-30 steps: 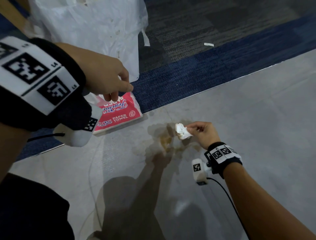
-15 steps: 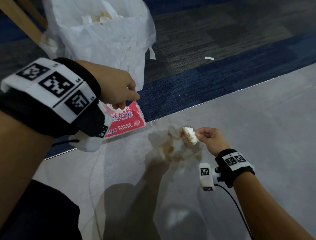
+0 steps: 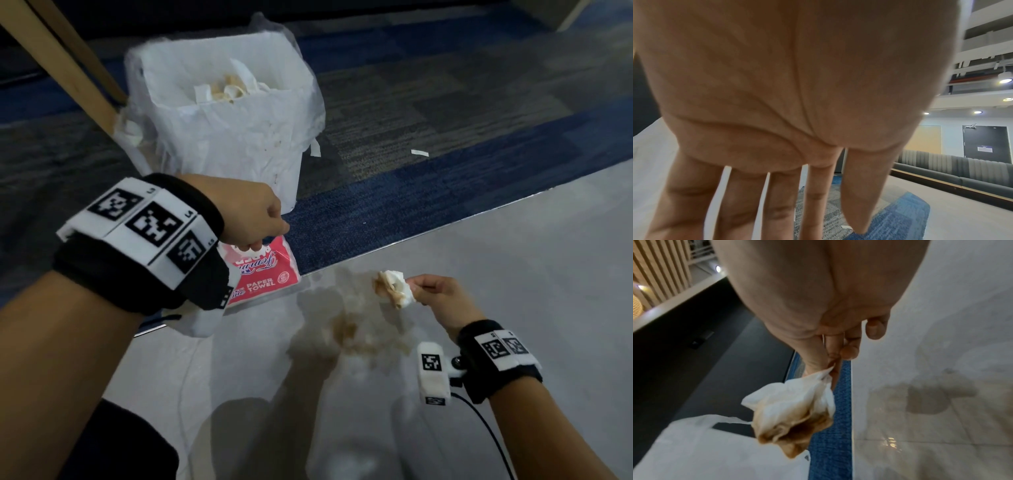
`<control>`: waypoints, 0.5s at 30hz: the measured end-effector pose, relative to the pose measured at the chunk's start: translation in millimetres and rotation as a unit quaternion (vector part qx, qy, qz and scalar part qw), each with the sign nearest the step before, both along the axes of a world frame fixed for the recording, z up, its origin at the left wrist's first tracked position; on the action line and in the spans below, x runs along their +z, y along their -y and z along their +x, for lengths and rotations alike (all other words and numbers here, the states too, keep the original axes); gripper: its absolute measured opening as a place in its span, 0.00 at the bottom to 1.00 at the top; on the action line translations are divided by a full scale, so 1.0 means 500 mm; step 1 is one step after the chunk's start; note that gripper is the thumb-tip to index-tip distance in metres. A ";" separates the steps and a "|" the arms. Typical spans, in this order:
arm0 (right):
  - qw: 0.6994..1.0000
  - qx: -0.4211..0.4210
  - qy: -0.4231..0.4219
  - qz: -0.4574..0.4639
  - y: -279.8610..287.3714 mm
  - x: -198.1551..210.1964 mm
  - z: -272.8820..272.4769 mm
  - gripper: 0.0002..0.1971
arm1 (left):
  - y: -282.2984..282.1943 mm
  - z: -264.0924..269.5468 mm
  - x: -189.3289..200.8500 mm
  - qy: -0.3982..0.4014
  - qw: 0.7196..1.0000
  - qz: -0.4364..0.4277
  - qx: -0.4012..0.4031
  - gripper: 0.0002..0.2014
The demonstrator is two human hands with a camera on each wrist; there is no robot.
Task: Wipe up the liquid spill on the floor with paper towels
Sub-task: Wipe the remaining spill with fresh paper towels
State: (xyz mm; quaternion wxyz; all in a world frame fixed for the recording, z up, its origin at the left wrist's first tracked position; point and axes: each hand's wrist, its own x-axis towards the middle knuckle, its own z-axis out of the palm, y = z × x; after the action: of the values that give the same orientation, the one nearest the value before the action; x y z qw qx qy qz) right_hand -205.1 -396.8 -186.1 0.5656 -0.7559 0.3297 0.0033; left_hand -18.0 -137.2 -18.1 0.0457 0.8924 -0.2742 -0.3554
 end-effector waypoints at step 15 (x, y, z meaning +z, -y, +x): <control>0.995 0.022 0.099 -0.015 -0.046 0.256 0.201 0.09 | -0.039 0.012 0.017 0.016 0.999 0.031 -0.006 0.23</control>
State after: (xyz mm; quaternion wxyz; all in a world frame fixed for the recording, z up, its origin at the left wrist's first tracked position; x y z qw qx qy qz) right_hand -104.7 -374.0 -58.2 0.5838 -0.7681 0.2553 -0.0638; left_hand -12.2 -117.7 -9.5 0.0110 0.8971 -0.2693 -0.3500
